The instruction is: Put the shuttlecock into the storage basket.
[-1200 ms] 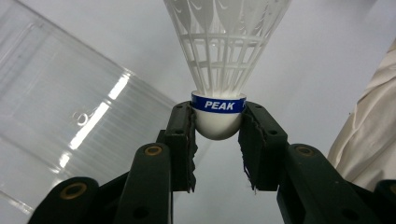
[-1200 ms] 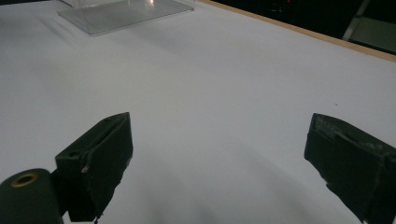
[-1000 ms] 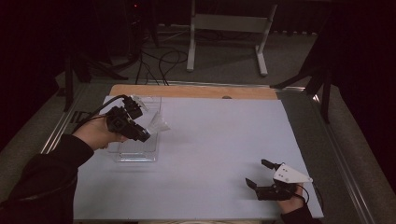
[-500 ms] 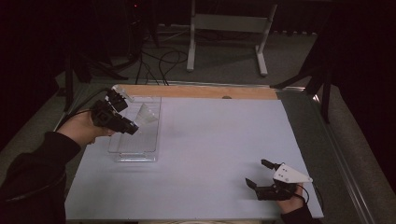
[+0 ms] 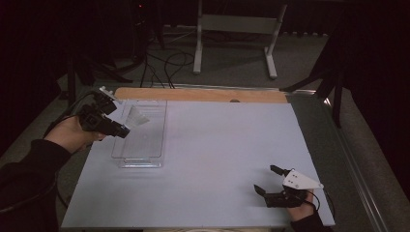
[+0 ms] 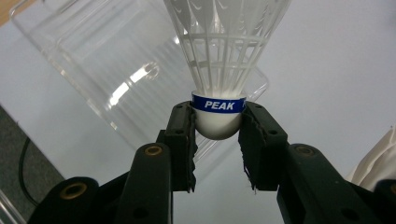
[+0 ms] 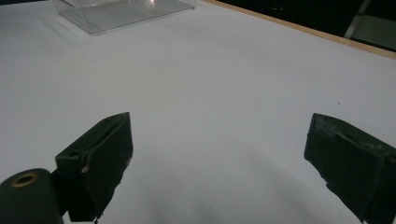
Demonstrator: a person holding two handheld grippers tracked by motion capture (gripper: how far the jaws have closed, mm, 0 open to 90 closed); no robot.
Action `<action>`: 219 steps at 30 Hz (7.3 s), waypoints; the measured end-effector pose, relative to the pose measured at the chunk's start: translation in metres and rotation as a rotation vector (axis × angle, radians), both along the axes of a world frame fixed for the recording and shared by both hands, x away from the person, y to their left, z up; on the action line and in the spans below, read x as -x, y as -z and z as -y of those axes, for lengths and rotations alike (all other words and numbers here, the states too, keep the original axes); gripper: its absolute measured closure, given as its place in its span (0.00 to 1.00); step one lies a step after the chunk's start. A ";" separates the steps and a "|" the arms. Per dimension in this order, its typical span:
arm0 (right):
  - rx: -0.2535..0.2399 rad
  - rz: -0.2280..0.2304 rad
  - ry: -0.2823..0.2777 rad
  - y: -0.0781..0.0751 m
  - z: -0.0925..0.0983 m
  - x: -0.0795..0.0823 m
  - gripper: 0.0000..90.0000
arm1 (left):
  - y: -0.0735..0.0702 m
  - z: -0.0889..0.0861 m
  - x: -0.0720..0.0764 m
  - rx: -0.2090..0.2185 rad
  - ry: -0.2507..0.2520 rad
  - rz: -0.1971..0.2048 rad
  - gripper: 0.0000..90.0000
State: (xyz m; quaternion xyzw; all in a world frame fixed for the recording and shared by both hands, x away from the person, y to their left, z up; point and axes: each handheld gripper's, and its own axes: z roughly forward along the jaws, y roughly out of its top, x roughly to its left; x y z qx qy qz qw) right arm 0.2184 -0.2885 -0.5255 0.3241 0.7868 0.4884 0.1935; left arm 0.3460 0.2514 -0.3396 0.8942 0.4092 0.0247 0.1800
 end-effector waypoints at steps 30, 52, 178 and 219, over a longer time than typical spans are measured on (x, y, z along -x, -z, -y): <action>0.001 -0.004 -0.003 0.000 -0.001 0.000 0.09 | 0.070 -0.026 0.001 0.010 -0.068 -0.036 0.74; 0.005 -0.013 -0.006 0.001 -0.001 0.000 0.09 | 0.094 -0.026 -0.003 -0.074 -0.026 -0.057 0.74; -0.001 -0.002 -0.006 -0.001 0.001 0.001 0.09 | 0.068 0.170 0.019 0.239 0.504 0.121 0.00; 0.002 -0.003 -0.011 -0.001 0.001 0.001 0.09 | 0.170 0.176 0.086 0.333 0.663 0.106 0.00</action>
